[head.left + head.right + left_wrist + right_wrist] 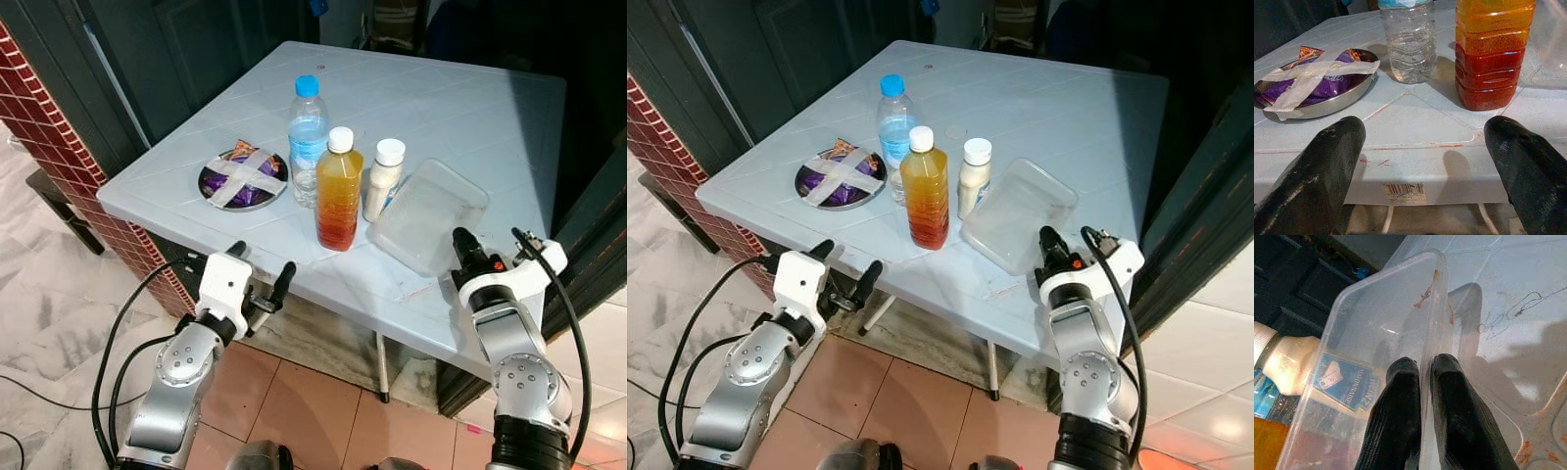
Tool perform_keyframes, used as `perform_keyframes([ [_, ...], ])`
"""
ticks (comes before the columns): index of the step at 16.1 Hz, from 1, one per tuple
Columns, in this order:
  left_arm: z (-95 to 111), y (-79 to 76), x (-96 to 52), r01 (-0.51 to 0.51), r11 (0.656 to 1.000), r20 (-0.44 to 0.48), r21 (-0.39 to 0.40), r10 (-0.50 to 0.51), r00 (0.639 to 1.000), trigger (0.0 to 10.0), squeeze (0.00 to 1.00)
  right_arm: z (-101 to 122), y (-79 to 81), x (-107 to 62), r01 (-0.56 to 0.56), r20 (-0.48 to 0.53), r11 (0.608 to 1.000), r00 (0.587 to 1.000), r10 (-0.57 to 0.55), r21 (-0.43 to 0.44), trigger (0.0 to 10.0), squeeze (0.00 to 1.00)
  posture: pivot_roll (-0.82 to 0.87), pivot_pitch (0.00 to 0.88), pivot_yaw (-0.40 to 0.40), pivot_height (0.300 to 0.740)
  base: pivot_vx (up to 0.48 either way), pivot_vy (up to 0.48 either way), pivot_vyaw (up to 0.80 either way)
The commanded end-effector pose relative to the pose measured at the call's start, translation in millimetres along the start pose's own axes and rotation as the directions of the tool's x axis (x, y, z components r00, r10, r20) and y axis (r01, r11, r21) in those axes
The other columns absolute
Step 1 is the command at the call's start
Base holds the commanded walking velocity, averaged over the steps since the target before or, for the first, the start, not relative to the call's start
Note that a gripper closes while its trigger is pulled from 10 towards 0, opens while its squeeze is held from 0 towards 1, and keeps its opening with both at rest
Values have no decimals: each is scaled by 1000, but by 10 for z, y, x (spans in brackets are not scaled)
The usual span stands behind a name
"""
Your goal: Restocking fridge
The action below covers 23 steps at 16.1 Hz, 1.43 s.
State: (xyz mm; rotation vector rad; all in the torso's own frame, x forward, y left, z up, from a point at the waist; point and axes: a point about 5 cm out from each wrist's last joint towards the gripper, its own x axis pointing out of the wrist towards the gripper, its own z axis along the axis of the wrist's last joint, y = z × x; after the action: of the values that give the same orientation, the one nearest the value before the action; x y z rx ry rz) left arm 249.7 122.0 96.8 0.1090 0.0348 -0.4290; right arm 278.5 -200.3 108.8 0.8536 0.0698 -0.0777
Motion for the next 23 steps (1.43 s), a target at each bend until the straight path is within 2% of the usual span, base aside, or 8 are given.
perform_keyframes([
  [1,13,35,-14,-16,1000,4,10,15,1000,10000,0,-85,-77,-24,45,-43,999,998,-45,-4,0,0,-21,37,84,740,0,0,0],
  [5,9,36,-16,-16,1000,3,12,16,1000,10000,0,-110,-32,-154,25,-59,997,998,-30,-75,627,0,-24,37,82,740,0,0,0],
  [6,9,35,-16,-16,1000,3,12,16,1000,10000,0,-136,-28,-199,15,-76,996,997,-22,-89,3569,0,-24,37,82,740,0,0,0],
  [7,9,35,-16,-15,1000,3,11,15,1000,10000,0,-170,-23,-256,-1,-102,994,995,-10,-108,8902,0,-24,37,82,740,0,0,0],
  [8,7,32,-15,-14,1000,3,11,14,1000,10000,0,-195,-16,-303,-16,-122,992,992,1,-124,10000,0,-32,36,81,740,0,0,0],
  [13,-5,26,-1,-40,999,-8,5,40,999,10000,0,-254,59,-511,-165,-242,969,963,117,-186,10000,0,-47,29,75,740,0,0,0],
  [20,-20,13,2,-61,998,-16,7,61,998,10000,0,-211,23,-496,-125,-214,961,974,71,-247,10000,0,-42,21,63,740,0,0,0],
  [23,-36,7,3,-59,998,-23,3,59,998,10000,0,-235,-4,-618,-167,-266,954,959,98,-249,10000,0,-52,26,64,740,0,0,0],
])
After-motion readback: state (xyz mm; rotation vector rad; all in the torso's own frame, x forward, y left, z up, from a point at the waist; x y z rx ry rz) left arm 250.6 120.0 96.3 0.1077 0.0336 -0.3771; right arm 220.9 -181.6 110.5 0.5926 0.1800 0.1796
